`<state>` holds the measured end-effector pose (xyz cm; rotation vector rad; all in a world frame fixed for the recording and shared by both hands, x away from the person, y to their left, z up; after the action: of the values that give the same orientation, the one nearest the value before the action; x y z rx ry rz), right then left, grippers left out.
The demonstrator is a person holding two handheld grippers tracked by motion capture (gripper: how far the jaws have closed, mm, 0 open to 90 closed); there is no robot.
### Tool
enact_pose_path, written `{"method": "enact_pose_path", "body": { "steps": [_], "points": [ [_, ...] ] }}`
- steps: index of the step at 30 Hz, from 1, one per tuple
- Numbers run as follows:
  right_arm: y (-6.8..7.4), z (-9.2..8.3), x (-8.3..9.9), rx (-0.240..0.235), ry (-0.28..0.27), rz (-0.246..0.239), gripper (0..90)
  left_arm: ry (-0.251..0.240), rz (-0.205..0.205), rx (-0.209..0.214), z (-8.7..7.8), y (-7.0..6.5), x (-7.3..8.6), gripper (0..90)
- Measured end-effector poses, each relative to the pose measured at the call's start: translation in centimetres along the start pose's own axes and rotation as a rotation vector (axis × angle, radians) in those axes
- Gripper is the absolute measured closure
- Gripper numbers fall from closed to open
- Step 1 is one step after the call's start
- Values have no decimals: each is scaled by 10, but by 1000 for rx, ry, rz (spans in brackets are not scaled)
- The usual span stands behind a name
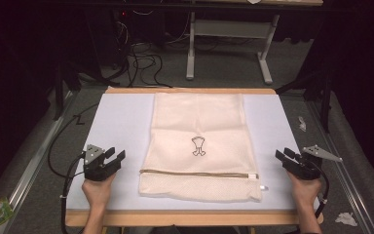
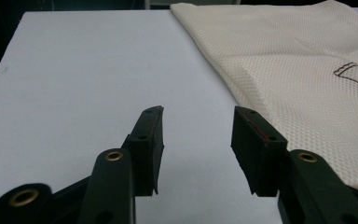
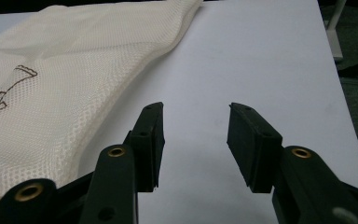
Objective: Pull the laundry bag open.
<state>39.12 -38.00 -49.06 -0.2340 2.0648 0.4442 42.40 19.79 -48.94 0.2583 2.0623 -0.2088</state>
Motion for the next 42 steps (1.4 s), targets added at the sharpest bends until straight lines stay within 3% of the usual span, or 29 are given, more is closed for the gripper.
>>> {"method": "enact_pose_path", "body": {
  "steps": [4, 13, 20, 30, 34, 42],
  "points": [
    [-2, 4, -2, 17, -5, -10, 571, 15, 20, -19, 5, 4, 2, 543],
    [-2, 14, 1, 22, 12, -15, 558, 27, 10, -44, 11, 9, 5, 543],
    [-4, 17, 3, 72, 37, -25, 537, 29, 3, -54, 19, 10, 6, 543],
    [-4, 21, 8, 76, 49, -25, 529, 43, -7, -44, 25, 9, 9, 540],
    [-3, 21, 8, 85, 38, -42, 530, 51, 9, -51, 26, 9, 13, 540],
    [-1, 20, 9, 88, 23, -57, 525, 25, 1, -53, 27, 10, 15, 538]
  ]
}}
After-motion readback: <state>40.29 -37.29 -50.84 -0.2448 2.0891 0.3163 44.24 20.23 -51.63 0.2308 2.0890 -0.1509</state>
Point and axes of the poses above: each handheld gripper's, and its own axes: z roughly forward along the jaws, x roughly out of its underside, y roughly to its left, the point moved 7 cm from there along z, roughly forward along the jaws, and after that the axes turned 8 degrees about -x, right-handed, at the moved point
